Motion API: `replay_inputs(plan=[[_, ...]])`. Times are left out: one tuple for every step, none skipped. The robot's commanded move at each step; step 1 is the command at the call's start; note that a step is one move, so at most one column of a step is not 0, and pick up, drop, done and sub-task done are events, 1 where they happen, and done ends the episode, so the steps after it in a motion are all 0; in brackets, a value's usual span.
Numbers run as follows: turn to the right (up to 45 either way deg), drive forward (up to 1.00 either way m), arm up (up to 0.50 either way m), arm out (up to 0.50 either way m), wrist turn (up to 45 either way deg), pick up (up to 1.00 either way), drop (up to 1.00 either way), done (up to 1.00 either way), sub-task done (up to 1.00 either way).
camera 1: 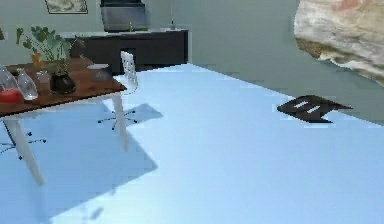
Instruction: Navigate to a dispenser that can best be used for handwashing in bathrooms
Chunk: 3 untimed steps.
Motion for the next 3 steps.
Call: replay_inputs(plan=[[0.0, 1.0, 0.0, 0.0, 0.0, 0.0, 0.0, 0.0, 0.0], [0.0, 1.0, 0.0, 0.0, 0.0, 0.0, 0.0, 0.0, 0.0], [0.0, 0.75, 0.0, 0.0, 0.0, 0.0, 0.0, 0.0, 0.0]])
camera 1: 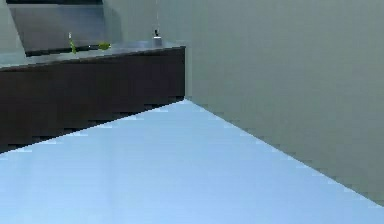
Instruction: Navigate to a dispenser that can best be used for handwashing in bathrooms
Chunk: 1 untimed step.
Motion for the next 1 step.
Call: replay_inputs(plan=[[-15.0, 0.0, 0.0, 0.0, 0.0, 0.0, 0.0, 0.0, 0.0]])
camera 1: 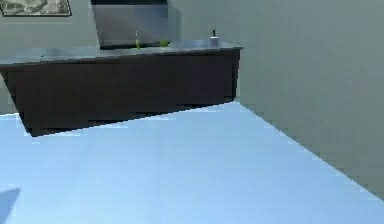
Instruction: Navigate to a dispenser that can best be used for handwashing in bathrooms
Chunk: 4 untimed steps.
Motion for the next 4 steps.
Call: replay_inputs(plan=[[0.0, 1.0, 0.0, 0.0, 0.0, 0.0, 0.0, 0.0, 0.0], [0.0, 1.0, 0.0, 0.0, 0.0, 0.0, 0.0, 0.0, 0.0], [0.0, 0.35, 0.0, 0.0, 0.0, 0.0, 0.0, 0.0, 0.0], [18.0, 0.0, 0.0, 0.0, 0.0, 0.0, 0.0, 0.0, 0.0]])
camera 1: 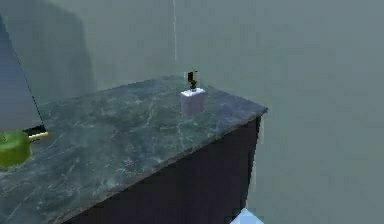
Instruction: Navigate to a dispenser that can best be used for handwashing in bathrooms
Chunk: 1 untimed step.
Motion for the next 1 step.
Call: replay_inputs(plan=[[0.0, 0.0, 0.0, 0.0, 0.0, 0.0, 0.0, 1.0, 0.0]])
